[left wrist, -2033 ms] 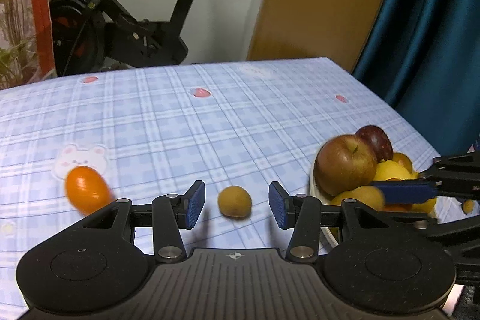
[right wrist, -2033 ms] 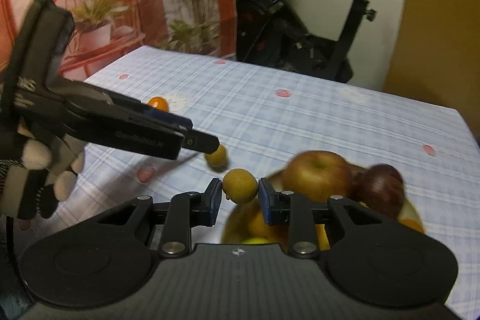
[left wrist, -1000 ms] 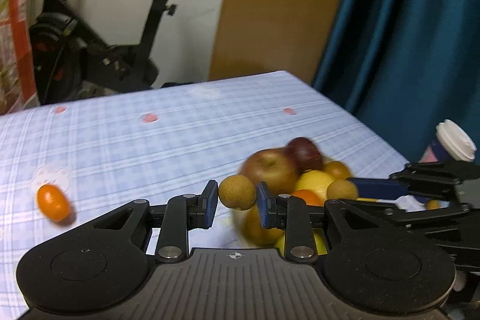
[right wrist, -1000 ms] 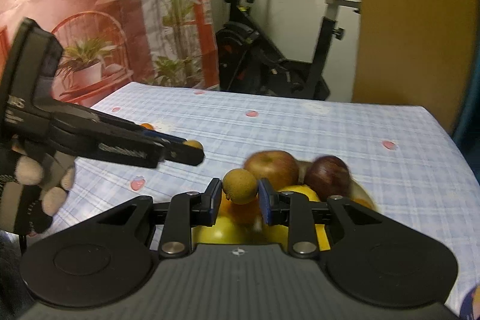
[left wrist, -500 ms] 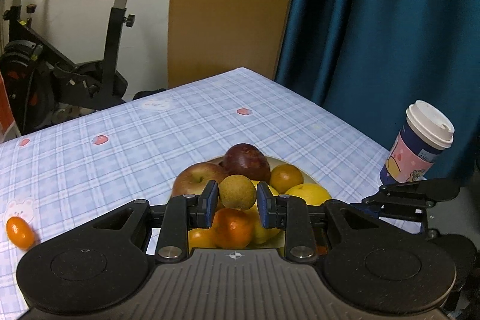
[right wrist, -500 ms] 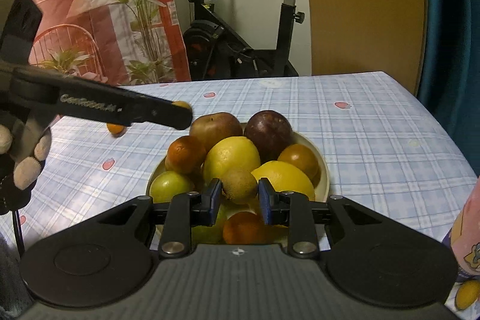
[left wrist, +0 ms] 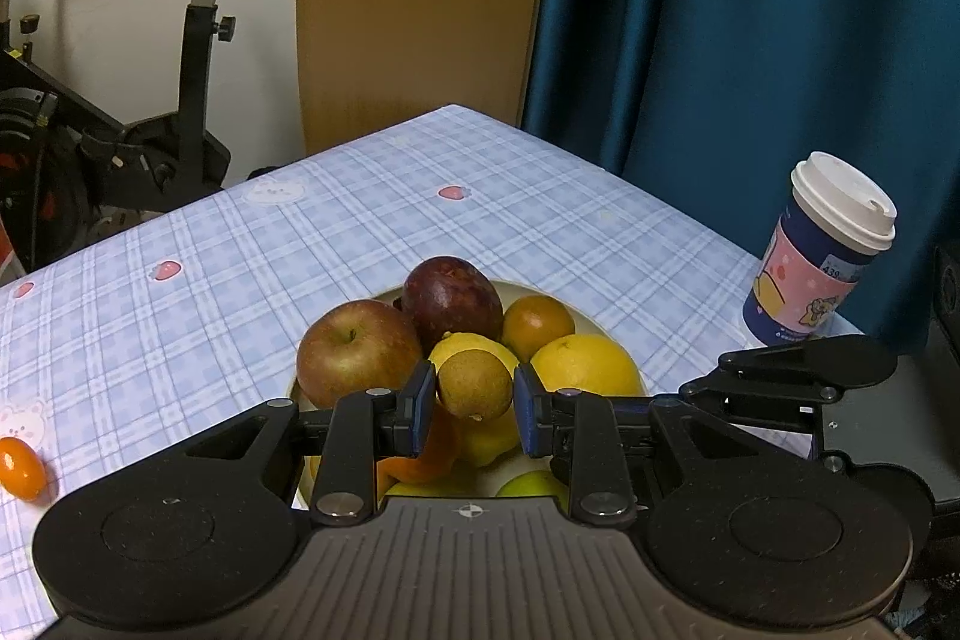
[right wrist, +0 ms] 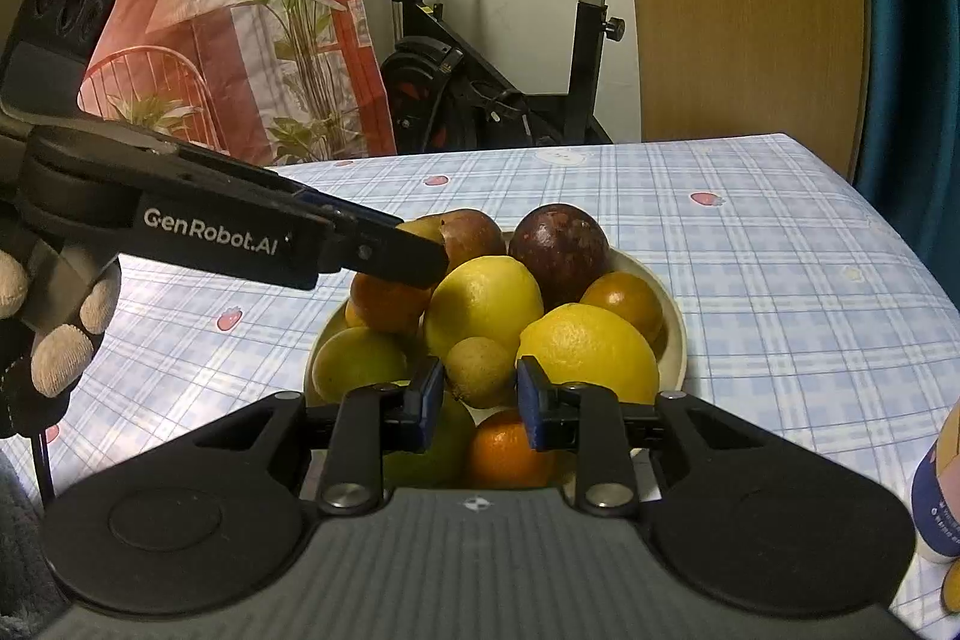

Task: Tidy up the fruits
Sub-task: 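Carry both small yellow fruits over the plate and release them, then move both tools back toward the small orange kumquat on the table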

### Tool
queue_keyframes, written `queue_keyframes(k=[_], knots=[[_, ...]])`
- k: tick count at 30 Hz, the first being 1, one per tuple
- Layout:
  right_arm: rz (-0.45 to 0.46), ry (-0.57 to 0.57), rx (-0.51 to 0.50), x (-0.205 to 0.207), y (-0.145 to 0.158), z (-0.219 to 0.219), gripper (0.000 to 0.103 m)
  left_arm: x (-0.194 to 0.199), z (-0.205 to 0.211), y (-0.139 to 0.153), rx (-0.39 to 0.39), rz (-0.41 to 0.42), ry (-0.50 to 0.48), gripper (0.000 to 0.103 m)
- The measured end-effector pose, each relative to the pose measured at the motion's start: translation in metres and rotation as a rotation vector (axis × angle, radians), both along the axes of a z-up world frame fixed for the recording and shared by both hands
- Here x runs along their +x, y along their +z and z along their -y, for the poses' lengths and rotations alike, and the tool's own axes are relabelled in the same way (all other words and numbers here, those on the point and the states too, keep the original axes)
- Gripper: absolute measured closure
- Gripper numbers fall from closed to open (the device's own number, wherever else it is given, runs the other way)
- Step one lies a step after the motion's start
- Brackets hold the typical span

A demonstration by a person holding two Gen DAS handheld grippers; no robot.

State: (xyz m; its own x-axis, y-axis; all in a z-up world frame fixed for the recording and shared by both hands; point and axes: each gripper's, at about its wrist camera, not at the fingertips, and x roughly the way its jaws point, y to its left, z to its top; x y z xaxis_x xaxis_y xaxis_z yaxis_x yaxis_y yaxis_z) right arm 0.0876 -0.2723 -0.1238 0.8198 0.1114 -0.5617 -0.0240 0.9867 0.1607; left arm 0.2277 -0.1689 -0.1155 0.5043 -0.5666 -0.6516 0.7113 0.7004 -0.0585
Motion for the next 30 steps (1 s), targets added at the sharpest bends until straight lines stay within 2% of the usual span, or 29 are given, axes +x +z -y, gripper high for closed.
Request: queue_keyframes(k=[8, 14, 17, 20, 23, 30], knots=[[0.002, -0.004, 0.004, -0.001, 0.001, 0.0, 0.073, -0.001, 0.003, 0.0, 0.008, 0.004, -0.002, 0.073], [0.004, -0.004, 0.0, -0.001, 0.002, -0.001, 0.073, -0.002, 0.0, 0.003, -0.002, 0.003, 0.009, 0.065], [0.007, -0.005, -0.002, -0.002, 0.004, -0.002, 0.073, -0.003, -0.006, 0.006, -0.016, 0.007, 0.033, 0.065], [0.015, -0.006, -0.003, -0.003, 0.005, -0.002, 0.07, -0.008, -0.014, 0.013, -0.016, 0.032, 0.086, 0.06], [0.026, -0.008, 0.0, -0.004, 0.006, -0.003, 0.069, -0.014, -0.03, 0.015, -0.052, 0.042, 0.166, 0.053], [0.052, 0.004, -0.002, -0.009, 0.007, -0.011, 0.069, -0.013, -0.077, 0.007, -0.061, -0.009, 0.346, 0.052]])
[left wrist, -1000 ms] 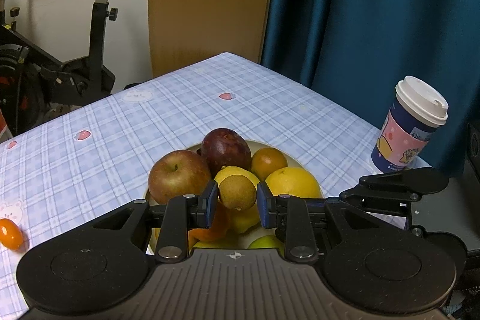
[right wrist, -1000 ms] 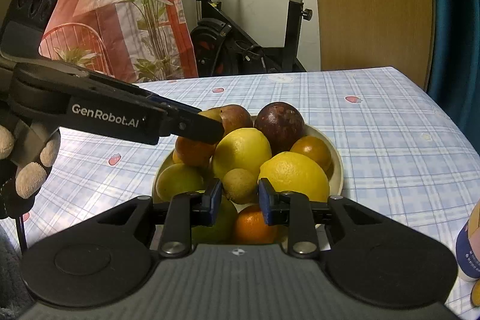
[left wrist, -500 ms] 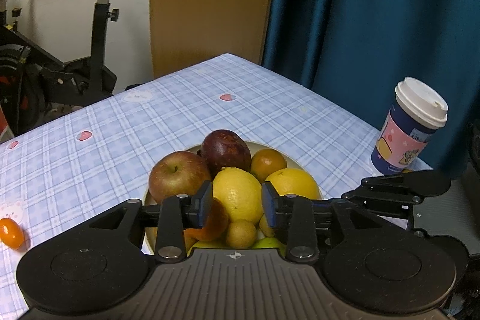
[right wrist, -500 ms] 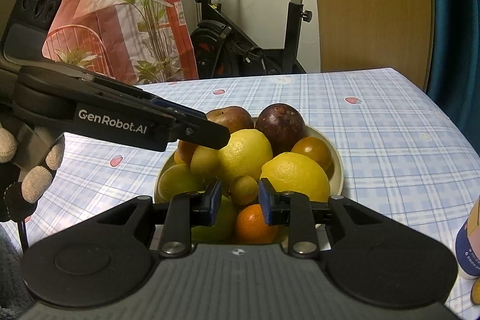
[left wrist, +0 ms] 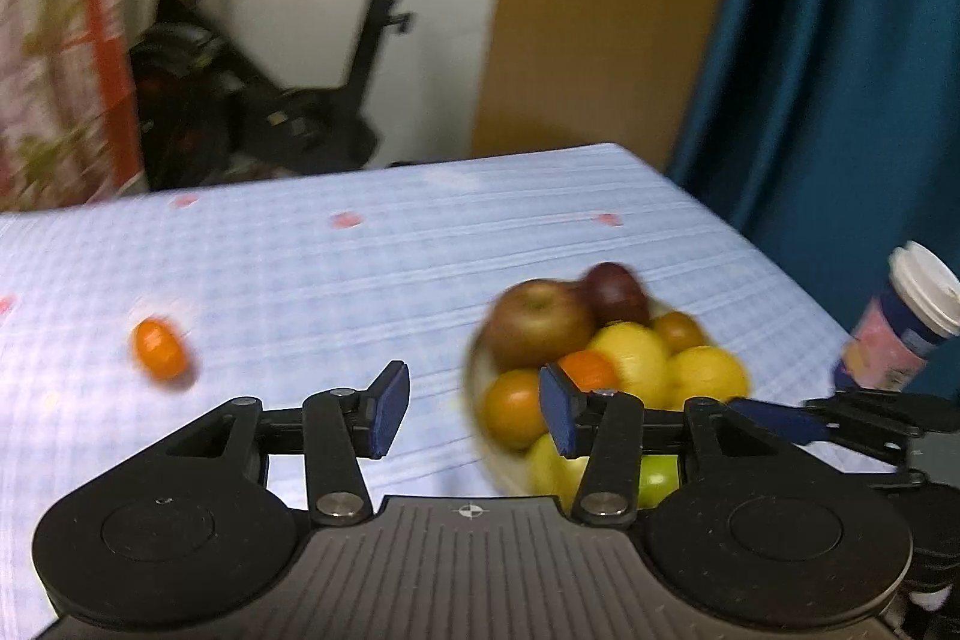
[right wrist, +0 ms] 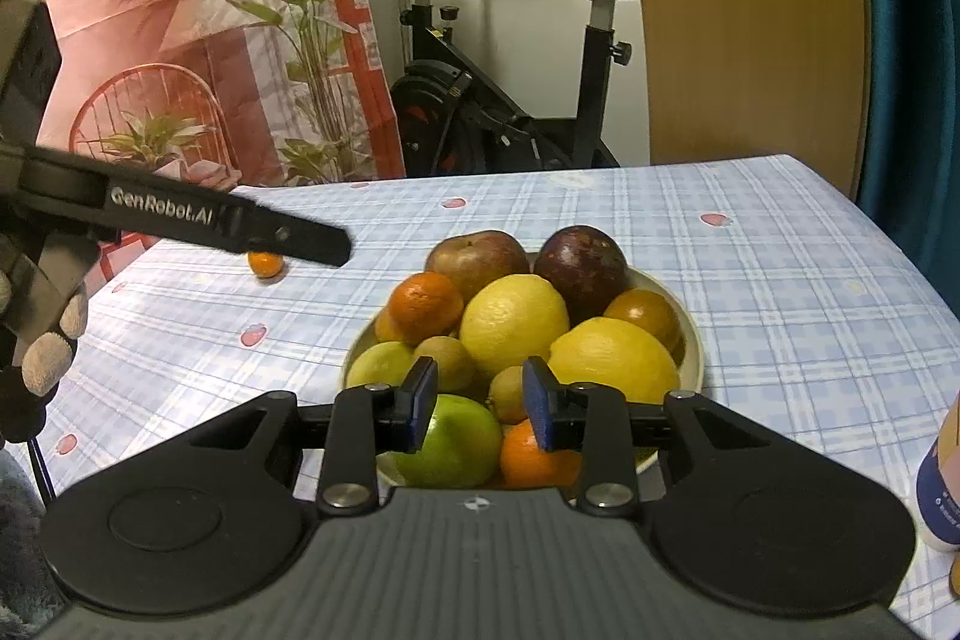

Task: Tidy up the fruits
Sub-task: 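Move both tools back toward the small orange kumquat on the table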

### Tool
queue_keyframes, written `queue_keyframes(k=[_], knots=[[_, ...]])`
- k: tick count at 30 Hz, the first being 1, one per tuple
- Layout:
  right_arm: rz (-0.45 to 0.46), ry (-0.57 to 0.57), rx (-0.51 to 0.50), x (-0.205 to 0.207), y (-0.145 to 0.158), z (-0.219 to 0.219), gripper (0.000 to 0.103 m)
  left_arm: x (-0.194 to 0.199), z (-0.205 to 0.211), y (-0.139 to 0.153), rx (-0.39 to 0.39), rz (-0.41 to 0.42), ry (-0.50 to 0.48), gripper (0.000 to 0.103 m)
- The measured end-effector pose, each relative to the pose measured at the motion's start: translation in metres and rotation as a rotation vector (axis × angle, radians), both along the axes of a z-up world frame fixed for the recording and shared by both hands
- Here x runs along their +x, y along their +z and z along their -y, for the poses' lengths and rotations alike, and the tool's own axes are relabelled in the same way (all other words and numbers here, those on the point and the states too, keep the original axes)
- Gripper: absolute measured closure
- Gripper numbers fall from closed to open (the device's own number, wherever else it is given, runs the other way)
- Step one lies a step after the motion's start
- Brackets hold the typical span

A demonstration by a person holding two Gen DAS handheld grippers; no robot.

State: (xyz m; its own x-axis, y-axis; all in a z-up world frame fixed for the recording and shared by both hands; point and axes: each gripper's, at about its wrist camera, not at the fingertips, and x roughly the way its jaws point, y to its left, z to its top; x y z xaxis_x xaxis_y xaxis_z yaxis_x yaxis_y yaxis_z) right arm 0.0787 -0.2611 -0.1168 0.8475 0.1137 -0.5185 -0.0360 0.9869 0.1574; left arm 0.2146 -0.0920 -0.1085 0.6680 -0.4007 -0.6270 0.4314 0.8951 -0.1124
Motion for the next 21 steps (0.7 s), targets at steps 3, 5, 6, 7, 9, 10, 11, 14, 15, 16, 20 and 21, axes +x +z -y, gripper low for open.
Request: queue_keyframes(k=[3, 5, 6, 7, 9, 10, 11, 14, 15, 16, 20, 21], knots=[[0.003, 0.002, -0.003, 0.0, 0.001, -0.003, 0.069, 0.004, -0.022, 0.002, -0.007, -0.021, 0.065, 0.052], [0.0, 0.0, -0.003, 0.001, 0.001, -0.004, 0.069, 0.005, -0.037, 0.008, -0.014, -0.017, 0.109, 0.053], [-0.001, -0.001, -0.004, 0.002, 0.002, -0.004, 0.069, 0.006, -0.046, 0.011, -0.021, -0.015, 0.13, 0.053], [-0.003, -0.002, -0.005, 0.003, 0.002, -0.005, 0.069, 0.007, -0.056, 0.015, -0.031, -0.012, 0.155, 0.053], [-0.005, 0.001, -0.007, 0.004, 0.004, -0.005, 0.069, 0.01, -0.07, 0.023, -0.047, -0.005, 0.195, 0.053], [-0.004, 0.004, -0.008, 0.006, 0.005, -0.006, 0.069, 0.011, -0.078, 0.028, -0.054, 0.0, 0.212, 0.053], [-0.003, 0.007, -0.011, 0.007, 0.006, -0.008, 0.069, 0.012, -0.087, 0.033, -0.06, 0.006, 0.226, 0.053], [0.004, 0.035, -0.001, 0.018, 0.013, -0.011, 0.069, 0.019, -0.108, 0.047, -0.088, 0.025, 0.265, 0.053], [0.011, 0.042, -0.003, 0.022, 0.017, -0.013, 0.069, 0.021, -0.113, 0.051, -0.096, 0.03, 0.274, 0.053], [0.02, 0.048, -0.007, 0.027, 0.022, -0.015, 0.069, 0.024, -0.119, 0.056, -0.1, 0.039, 0.28, 0.053], [0.053, 0.075, -0.005, 0.05, 0.041, -0.021, 0.066, 0.04, -0.134, 0.07, -0.098, 0.071, 0.278, 0.053], [0.063, 0.084, -0.01, 0.058, 0.046, -0.025, 0.066, 0.045, -0.139, 0.074, -0.096, 0.071, 0.273, 0.053]])
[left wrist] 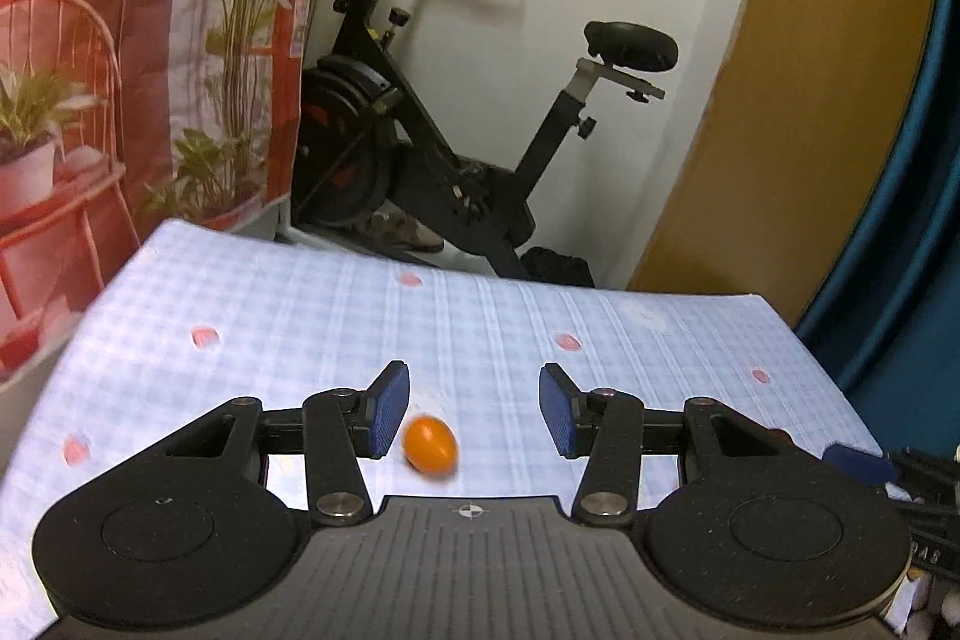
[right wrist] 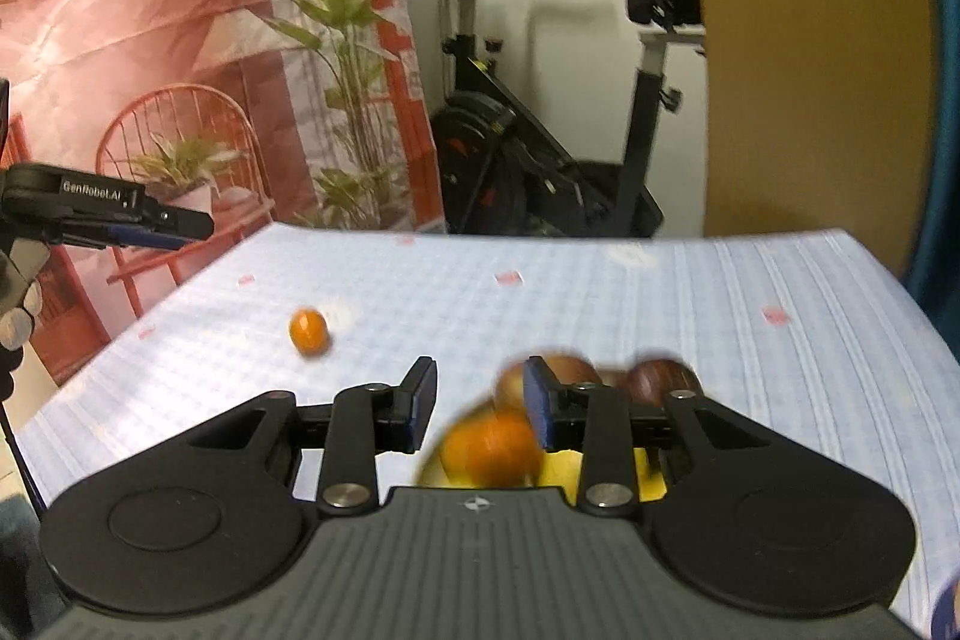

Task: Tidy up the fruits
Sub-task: 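Move both tools back toward the small orange kumquat on the table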

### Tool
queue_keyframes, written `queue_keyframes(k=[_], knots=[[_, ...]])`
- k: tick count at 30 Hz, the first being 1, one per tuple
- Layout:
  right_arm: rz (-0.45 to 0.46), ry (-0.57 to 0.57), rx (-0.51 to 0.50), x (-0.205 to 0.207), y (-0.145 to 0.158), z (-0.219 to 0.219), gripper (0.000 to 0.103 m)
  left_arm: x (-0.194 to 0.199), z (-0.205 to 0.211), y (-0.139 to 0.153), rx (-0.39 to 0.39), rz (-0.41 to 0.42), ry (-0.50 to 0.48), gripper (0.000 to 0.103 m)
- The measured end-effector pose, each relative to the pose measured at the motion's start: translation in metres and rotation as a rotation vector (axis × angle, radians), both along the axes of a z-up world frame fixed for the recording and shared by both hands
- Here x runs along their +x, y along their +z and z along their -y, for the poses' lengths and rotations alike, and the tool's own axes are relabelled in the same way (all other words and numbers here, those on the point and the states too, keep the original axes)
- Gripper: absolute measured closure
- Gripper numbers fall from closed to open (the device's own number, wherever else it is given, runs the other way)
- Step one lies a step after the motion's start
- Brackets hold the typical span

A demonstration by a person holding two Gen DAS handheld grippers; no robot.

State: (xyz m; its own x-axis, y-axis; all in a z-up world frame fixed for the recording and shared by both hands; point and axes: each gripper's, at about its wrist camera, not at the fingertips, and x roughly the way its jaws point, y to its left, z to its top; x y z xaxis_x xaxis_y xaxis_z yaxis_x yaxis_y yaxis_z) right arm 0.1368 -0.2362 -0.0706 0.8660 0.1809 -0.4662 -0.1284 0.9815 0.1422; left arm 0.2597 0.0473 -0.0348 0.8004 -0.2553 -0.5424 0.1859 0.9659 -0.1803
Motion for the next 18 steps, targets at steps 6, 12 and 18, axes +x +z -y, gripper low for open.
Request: queue_keyframes(k=[6, 12, 18], knots=[[0.007, 0.064, 0.018, 0.046, 0.015, -0.03, 0.065, 0.029, -0.019, 0.003, 0.109, 0.002, -0.032, 0.05], [-0.005, 0.122, -0.051, 0.092, 0.003, -0.076, 0.058, 0.059, -0.038, -0.027, 0.104, -0.063, -0.074, 0.049], [-0.094, 0.172, -0.033, 0.141, -0.023, -0.107, 0.058, 0.091, -0.049, -0.059, 0.022, -0.108, -0.086, 0.049]])
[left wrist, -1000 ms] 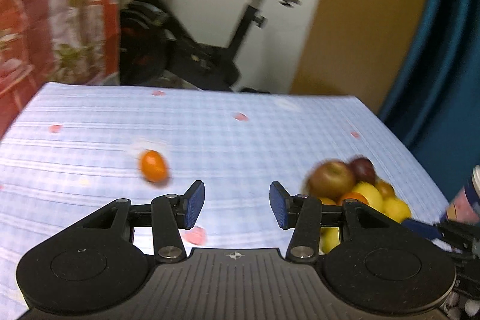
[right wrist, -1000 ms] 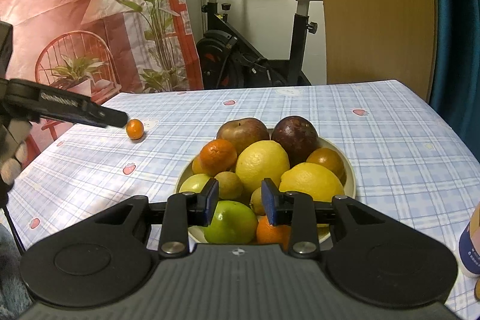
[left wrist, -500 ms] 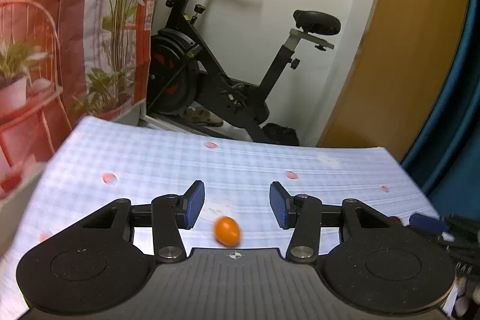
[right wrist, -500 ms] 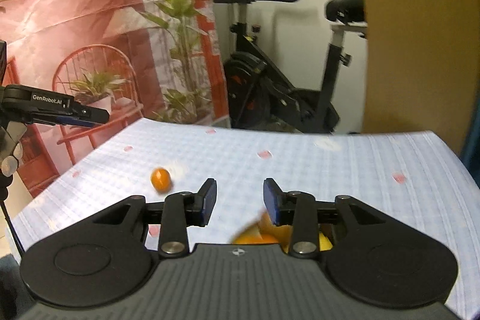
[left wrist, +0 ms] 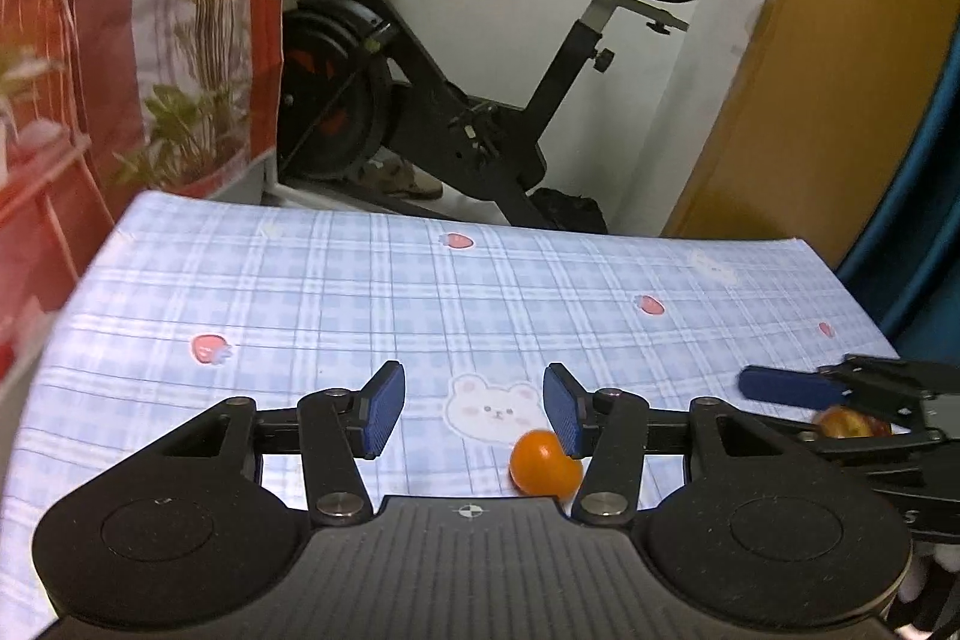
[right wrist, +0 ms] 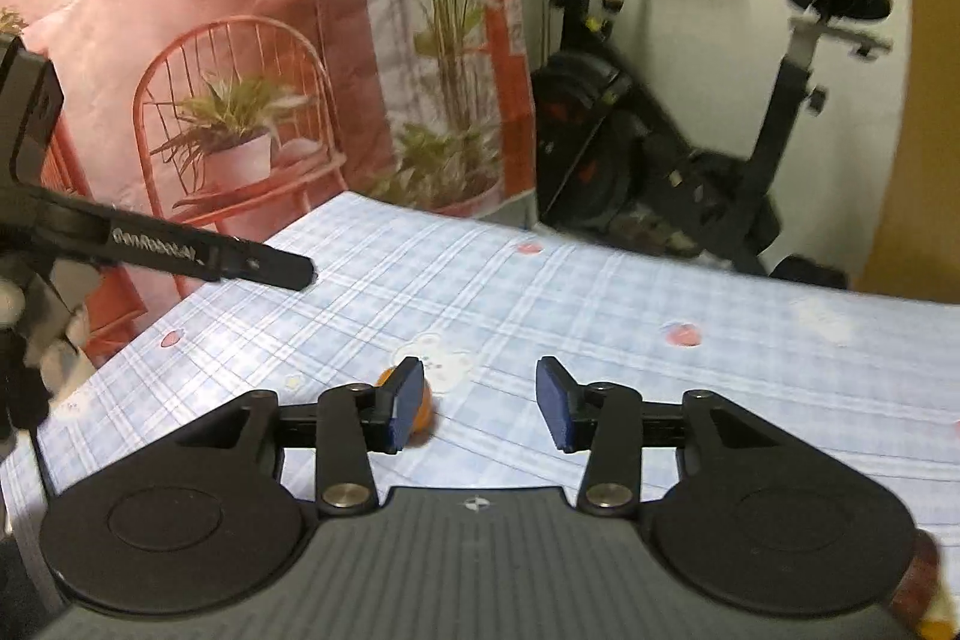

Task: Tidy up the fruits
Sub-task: 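Move both tools back toward the small orange kumquat on the table, then grasp the small orange kumquat with the left tool, right tool alongside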

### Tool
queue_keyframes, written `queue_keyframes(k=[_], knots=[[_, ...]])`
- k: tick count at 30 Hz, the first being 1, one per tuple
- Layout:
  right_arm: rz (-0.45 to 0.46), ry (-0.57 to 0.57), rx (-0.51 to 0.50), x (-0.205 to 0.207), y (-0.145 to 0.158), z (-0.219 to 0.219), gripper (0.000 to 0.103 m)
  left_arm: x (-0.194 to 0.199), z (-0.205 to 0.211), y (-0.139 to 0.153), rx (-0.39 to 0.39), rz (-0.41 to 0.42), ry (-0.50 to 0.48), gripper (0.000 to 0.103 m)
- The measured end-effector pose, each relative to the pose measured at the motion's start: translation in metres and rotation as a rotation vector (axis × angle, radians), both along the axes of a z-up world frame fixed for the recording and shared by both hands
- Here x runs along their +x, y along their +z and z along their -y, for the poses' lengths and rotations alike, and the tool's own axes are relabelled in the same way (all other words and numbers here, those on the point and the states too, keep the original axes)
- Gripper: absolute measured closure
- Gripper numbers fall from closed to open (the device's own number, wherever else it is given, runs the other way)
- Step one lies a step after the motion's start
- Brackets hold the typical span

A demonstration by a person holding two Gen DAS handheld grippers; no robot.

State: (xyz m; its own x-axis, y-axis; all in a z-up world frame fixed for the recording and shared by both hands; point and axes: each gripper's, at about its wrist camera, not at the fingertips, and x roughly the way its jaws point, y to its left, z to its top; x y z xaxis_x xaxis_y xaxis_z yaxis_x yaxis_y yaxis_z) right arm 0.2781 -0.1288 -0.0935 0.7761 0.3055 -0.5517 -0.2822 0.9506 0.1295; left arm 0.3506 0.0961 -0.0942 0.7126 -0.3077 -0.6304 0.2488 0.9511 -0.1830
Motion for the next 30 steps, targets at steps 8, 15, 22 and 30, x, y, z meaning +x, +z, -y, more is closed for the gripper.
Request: queue_keyframes(k=[8, 15, 22, 30], knots=[[-0.2, -0.102, 0.224, 0.069, -0.03, 0.006, 0.057, 0.025, -0.009, -0.027, -0.067, -0.042, 0.001, 0.05], [-0.19, -0.035, 0.143, 0.067, -0.043, -0.014, 0.057, 0.033, -0.012, -0.046, -0.095, -0.093, -0.03, 0.05], [-0.168, 0.073, 0.027, 0.06, -0.056, -0.047, 0.057, 0.034, -0.007, -0.056, -0.13, -0.133, -0.081, 0.049], [-0.192, 0.084, 0.015, 0.062, -0.069, -0.053, 0.06, 0.031, 0.003, -0.074, -0.189, -0.184, -0.129, 0.049]])
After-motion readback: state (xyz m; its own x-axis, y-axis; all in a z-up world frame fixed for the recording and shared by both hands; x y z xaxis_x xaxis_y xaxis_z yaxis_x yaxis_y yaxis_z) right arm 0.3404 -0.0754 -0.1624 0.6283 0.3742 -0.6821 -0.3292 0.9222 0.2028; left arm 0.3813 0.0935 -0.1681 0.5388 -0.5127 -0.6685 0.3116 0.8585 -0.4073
